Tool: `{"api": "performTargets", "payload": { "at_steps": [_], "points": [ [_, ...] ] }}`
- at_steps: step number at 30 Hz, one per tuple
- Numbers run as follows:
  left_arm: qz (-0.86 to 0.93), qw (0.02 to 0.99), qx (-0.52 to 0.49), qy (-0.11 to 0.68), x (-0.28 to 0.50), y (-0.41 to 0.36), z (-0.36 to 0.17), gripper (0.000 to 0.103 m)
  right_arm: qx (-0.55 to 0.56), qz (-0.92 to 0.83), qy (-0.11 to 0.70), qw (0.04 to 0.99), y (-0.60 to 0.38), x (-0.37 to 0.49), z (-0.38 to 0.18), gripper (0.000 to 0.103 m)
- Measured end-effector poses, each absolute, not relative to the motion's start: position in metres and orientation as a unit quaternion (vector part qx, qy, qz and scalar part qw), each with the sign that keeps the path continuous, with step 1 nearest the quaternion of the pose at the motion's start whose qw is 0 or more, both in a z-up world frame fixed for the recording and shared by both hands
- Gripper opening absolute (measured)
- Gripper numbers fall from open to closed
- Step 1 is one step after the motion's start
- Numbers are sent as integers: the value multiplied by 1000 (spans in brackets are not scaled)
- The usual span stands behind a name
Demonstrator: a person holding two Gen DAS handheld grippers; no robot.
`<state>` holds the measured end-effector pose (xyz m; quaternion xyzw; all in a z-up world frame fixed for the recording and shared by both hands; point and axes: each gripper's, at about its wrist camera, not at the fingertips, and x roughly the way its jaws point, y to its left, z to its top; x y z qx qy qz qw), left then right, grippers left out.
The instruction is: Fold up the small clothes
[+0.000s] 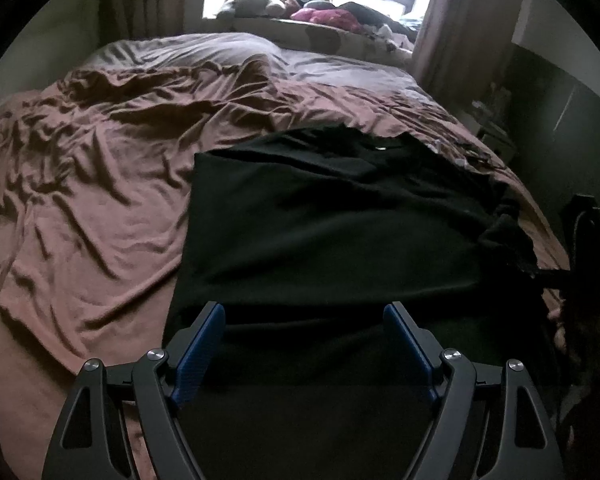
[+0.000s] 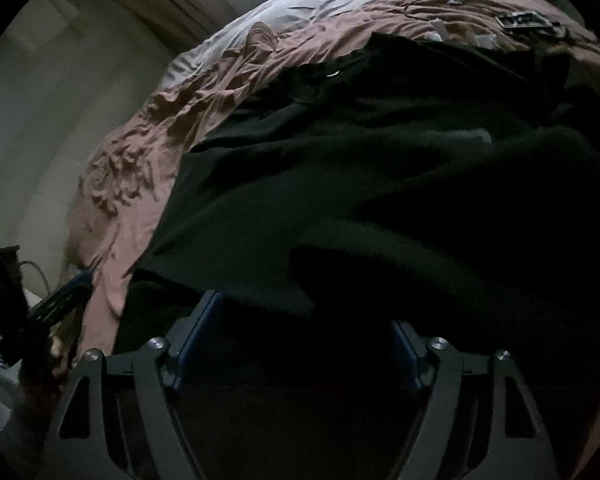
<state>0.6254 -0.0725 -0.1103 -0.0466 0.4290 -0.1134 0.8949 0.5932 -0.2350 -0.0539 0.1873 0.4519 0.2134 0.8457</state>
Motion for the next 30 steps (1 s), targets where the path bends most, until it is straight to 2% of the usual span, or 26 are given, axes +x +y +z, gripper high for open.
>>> {"api": "performTargets", "payload": {
  "at_steps": [10,18,20,24,26,30],
  "points": [
    [-123,896,-48,425,619,-86,-102,83,241,172,403,866,-348,553,-18,75],
    [-120,891,-44,435,623,-97,-114,83,324,80,405,851,-438,542,-39,75],
    [-120,890,-43,438,625,-99,-118,83,338,72,407,845,-442,545,-46,70],
    [-114,887,-37,446,633,-102,-129,83,345,56,413,841,-440,542,-61,67],
    [-112,886,-38,449,638,-103,-135,83,355,56,419,834,-443,543,-70,61],
    [-108,882,-43,458,646,-104,-146,83,370,51,426,824,-439,550,-92,56]
  ]
}}
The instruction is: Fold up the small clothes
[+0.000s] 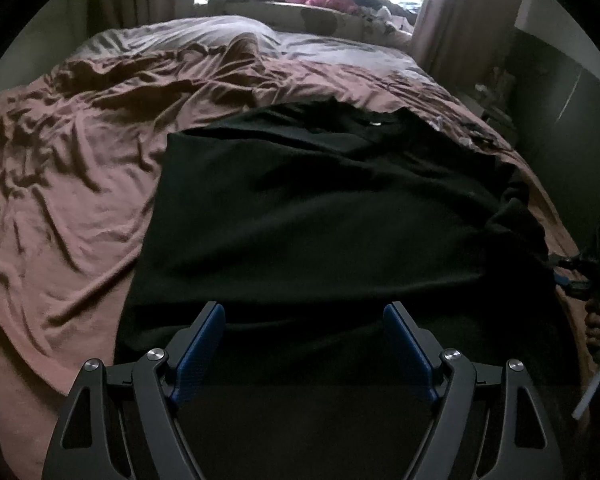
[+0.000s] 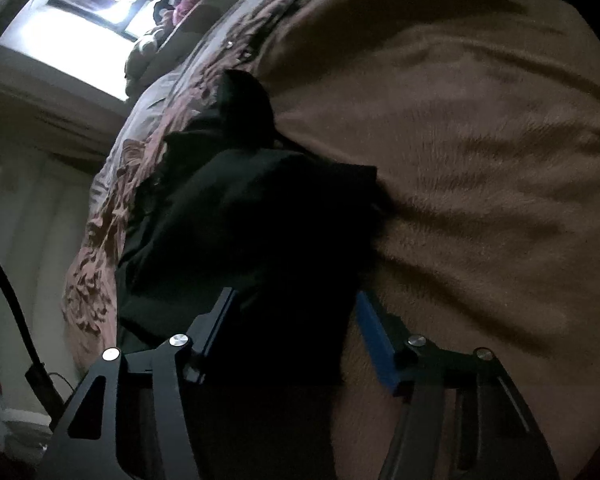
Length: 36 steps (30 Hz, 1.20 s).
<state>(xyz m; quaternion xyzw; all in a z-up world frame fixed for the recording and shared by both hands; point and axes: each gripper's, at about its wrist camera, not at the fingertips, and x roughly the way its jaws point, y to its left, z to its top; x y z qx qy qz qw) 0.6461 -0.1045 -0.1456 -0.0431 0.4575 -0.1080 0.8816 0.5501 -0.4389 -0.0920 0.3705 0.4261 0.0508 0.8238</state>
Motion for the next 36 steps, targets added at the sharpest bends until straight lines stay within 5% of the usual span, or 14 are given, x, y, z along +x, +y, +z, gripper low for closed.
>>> {"api": "performTargets", "payload": {
  "at_steps": [3,4,19,36],
  "points": [
    [-109,879,-50,461,647,-104,-150,83,387,44,424,818,-450,555,-102,33],
    [-109,879,-50,462,646,-103,-151,83,389,38,428,815,-452,557,-100,6],
    [-110,885,-74,446,632,-71,-136,83,281,64,365,885,-397,528,-10,4],
    [-59,887,-101,446,615,7,-131,83,236,161,365,886,-259,597,4,4]
  ]
}}
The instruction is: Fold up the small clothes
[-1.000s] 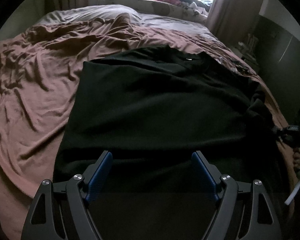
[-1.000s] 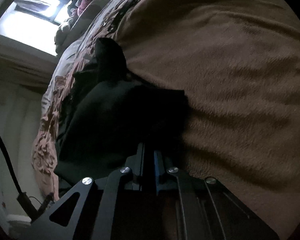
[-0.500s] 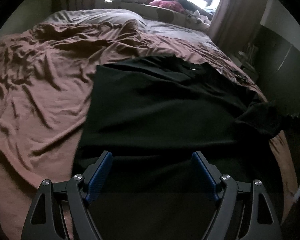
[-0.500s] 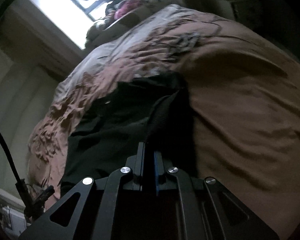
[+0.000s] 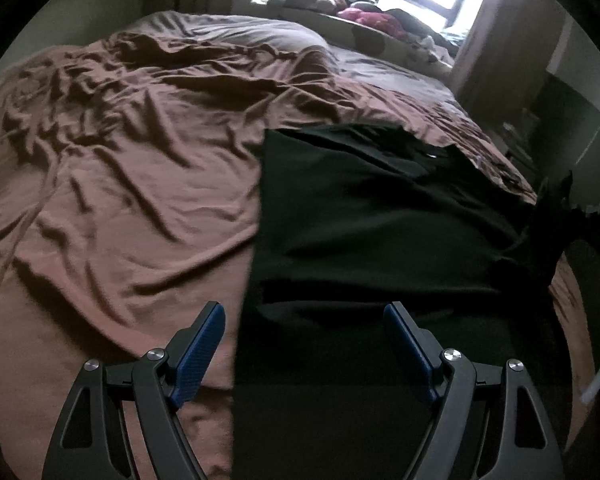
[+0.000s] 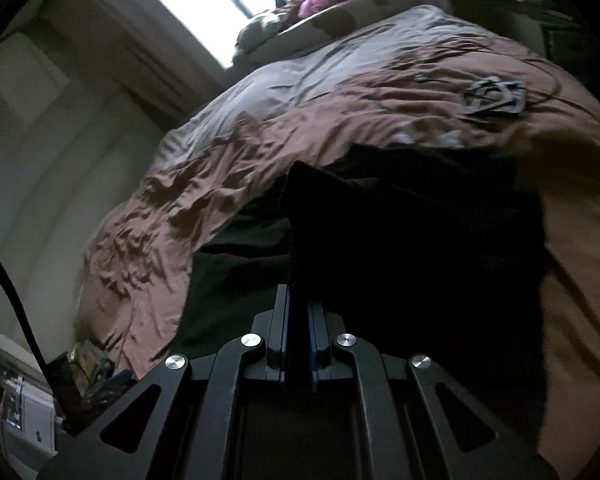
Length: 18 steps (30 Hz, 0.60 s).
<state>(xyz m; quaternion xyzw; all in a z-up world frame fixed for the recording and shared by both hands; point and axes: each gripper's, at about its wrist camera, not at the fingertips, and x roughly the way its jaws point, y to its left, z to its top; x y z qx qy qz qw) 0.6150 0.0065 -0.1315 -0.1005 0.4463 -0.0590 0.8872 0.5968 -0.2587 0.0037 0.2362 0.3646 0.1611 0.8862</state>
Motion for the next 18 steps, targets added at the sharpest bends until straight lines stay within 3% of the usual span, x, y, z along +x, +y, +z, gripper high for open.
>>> {"api": "performTargets", "payload": {
  "at_steps": [18],
  "points": [
    [-11,885,-104,453,606,42,-123,83,215,269,372,862,-127,679,-31,4]
  ]
}}
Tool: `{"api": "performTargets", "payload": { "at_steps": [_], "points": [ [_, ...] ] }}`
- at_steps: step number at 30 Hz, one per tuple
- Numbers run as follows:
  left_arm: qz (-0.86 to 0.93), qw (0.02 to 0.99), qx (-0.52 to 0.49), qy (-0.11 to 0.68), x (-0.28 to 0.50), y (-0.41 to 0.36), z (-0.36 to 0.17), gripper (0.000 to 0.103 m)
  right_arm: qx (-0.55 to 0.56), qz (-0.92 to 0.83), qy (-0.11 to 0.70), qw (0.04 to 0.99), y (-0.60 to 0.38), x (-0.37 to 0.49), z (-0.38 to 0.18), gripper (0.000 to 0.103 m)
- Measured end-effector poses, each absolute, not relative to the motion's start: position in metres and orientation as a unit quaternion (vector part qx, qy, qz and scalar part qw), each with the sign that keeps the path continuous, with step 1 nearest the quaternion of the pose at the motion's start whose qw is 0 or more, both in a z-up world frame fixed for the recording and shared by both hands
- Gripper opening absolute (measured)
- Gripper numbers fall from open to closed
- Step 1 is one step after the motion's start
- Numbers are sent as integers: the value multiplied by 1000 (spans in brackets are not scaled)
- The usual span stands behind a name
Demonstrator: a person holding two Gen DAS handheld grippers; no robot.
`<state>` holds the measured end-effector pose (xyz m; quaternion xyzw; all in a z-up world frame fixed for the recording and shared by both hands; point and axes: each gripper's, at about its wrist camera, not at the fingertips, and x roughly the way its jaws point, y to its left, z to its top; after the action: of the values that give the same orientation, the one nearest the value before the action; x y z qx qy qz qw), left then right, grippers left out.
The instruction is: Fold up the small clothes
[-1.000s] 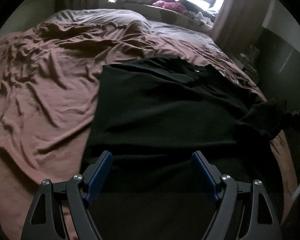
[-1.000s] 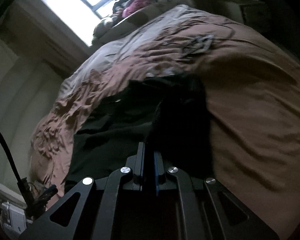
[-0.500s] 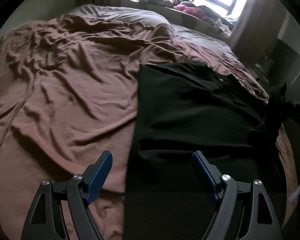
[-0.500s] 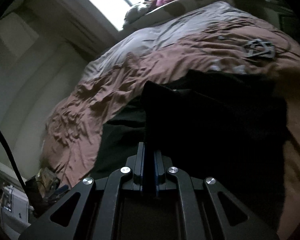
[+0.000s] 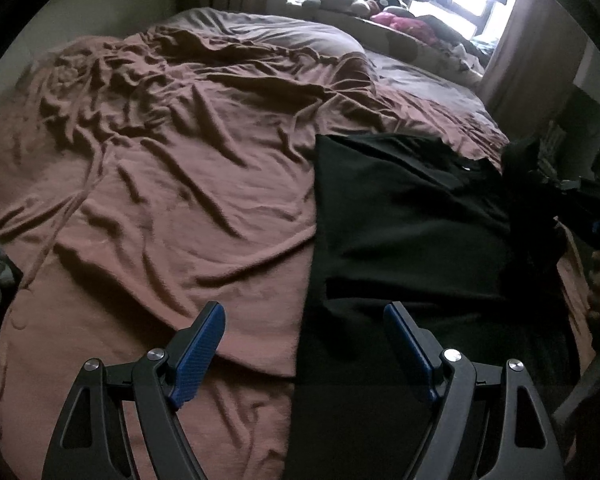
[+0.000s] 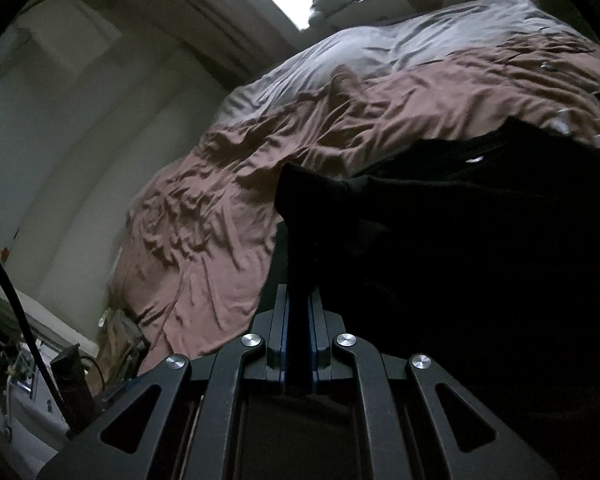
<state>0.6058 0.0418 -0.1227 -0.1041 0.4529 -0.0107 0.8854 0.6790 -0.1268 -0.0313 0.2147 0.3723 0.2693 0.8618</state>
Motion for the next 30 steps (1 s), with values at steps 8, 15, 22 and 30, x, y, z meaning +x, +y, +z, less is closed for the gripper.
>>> {"api": "performTargets", "payload": {
  "at_steps": [8,15,22,30],
  "points": [
    [-13,880,-118,460,619,38,-128,83,260,310,414,815,-109,702,-59,30],
    [-33,877,-123,463,641,18,-131,83,224,274,392,849,-149,692,-49,72],
    [-67,869,-112,478,676,-19,-144,83,208,222,389,869,-207,673,-53,72],
    [-76,859,-69,501,715,-41,-170,83,180,143,393,890,-285,640,-64,72]
  ]
}}
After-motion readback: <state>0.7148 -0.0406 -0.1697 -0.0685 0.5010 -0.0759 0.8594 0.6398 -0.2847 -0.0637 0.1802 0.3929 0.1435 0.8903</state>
